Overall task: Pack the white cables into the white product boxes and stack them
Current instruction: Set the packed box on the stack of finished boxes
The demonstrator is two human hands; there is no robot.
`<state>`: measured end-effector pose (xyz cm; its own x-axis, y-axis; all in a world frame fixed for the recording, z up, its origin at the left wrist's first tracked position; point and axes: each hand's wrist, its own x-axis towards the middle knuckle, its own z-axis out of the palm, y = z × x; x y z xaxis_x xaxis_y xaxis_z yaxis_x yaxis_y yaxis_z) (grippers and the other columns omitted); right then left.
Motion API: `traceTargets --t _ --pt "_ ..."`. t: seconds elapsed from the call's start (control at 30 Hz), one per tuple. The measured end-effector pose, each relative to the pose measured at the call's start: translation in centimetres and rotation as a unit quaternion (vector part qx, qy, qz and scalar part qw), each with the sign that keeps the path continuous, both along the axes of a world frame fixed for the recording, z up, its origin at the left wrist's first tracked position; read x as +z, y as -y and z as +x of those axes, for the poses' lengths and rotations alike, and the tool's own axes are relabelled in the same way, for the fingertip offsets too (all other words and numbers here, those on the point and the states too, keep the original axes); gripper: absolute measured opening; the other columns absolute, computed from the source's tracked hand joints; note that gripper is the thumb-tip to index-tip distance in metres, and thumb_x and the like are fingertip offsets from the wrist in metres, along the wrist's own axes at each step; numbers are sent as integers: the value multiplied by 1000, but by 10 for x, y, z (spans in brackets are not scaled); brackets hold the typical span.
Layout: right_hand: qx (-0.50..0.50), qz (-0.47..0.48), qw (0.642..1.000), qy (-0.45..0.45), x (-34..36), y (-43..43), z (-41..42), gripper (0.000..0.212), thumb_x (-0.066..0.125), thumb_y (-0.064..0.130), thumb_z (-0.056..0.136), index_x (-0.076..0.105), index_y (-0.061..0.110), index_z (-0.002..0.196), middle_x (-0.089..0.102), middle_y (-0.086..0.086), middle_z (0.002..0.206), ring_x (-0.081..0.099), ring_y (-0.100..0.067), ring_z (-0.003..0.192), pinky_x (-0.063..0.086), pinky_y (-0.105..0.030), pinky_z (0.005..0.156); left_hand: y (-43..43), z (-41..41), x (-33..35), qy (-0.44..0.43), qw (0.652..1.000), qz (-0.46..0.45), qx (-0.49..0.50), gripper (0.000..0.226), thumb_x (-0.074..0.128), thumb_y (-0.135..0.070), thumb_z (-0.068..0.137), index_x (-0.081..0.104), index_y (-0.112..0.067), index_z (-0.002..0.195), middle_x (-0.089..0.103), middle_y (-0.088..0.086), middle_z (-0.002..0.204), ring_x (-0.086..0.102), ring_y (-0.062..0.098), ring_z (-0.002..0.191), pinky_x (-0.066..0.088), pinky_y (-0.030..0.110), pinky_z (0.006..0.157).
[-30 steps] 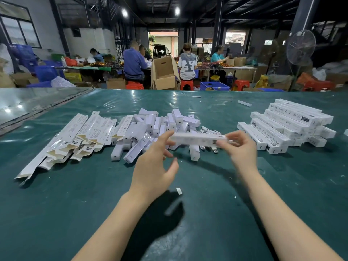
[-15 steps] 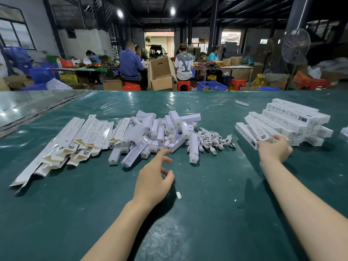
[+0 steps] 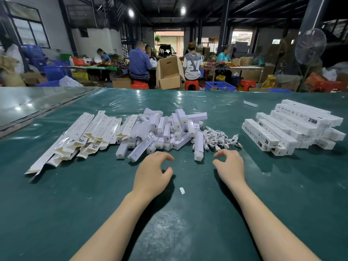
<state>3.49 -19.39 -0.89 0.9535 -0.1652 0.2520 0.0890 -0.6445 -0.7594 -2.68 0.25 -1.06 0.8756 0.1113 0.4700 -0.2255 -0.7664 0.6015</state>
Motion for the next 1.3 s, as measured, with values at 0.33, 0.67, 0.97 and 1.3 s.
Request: traceTargets --t 0.33,0.67,0.97,1.3 --pt "45 -153 986 -36 0 -7 0 15 56 18 77 66 26 85 59 -2 106 50 -26 107 33 -33 89 -60 37 21 39 966 -96 236 17 55 -8 81 56 -11 97 59 8 99 51 28 99 33 30 73" --pt "60 -164 984 -35 2 -10 -1 17 54 16 78 66 24 87 57 -3 107 49 -26 108 33 -34 92 -110 79 38 -273 958 49 78 53 47 -13 91 29 -12 141 29 17 146 41 32 119 35 37 92" --pt "63 -163 984 -39 3 -11 -1 17 54 15 78 65 25 85 56 -3 107 49 -26 107 33 -34 92 -99 82 45 -258 953 -114 112 52 51 0 83 44 -14 132 49 13 125 45 27 109 35 29 78" --pt "60 -153 986 -38 2 -10 1 17 55 16 78 67 26 85 57 -2 108 50 -25 108 33 -34 93 -117 80 29 -145 952 -199 183 29 46 1 89 62 -1 112 59 16 121 53 31 111 44 37 92"
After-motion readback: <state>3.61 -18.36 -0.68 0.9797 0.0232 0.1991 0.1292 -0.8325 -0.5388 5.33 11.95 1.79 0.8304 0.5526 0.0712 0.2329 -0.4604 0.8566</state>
